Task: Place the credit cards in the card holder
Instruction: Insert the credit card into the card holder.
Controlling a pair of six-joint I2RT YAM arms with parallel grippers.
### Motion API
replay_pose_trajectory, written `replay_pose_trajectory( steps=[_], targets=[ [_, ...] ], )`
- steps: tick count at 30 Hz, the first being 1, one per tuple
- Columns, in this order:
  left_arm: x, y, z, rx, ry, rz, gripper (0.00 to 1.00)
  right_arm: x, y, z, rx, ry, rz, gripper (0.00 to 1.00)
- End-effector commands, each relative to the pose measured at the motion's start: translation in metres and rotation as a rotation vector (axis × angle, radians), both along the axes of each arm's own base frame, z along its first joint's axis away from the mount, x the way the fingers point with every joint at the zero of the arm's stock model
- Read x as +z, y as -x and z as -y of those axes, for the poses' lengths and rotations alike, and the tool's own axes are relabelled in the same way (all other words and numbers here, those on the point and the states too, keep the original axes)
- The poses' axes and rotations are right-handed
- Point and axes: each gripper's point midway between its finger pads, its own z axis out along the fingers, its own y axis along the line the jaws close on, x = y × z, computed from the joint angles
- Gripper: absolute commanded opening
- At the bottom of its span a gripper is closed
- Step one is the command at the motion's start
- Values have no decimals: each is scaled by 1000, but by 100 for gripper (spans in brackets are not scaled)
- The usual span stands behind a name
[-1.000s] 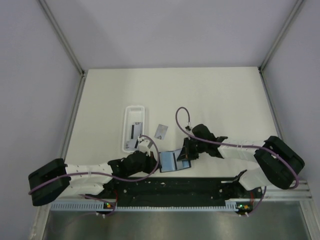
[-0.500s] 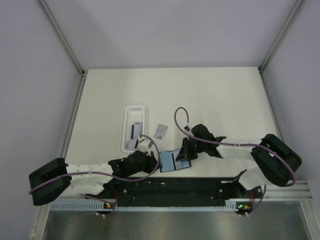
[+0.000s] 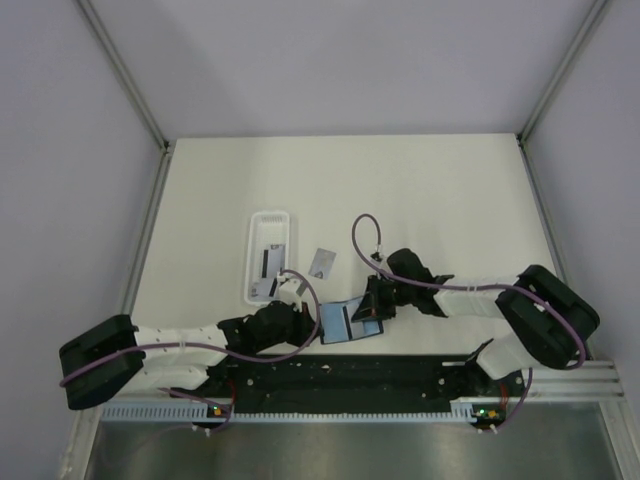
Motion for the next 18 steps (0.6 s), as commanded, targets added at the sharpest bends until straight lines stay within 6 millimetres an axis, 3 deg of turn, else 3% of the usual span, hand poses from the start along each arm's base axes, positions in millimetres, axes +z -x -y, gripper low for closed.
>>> replay_pose_trajectory(
  steps=[1,8,18],
  targets=[
    [-23,6,-17,-2,-109,-31,0,5,-2,-6,14,-66,13,0],
    [-23,6,-17,-2,-112,-32,0,10,-3,-7,14,-115,8,0],
    [-22,6,-15,-3,-109,-31,0,2,-12,1,-6,-36,42,0]
  ],
)
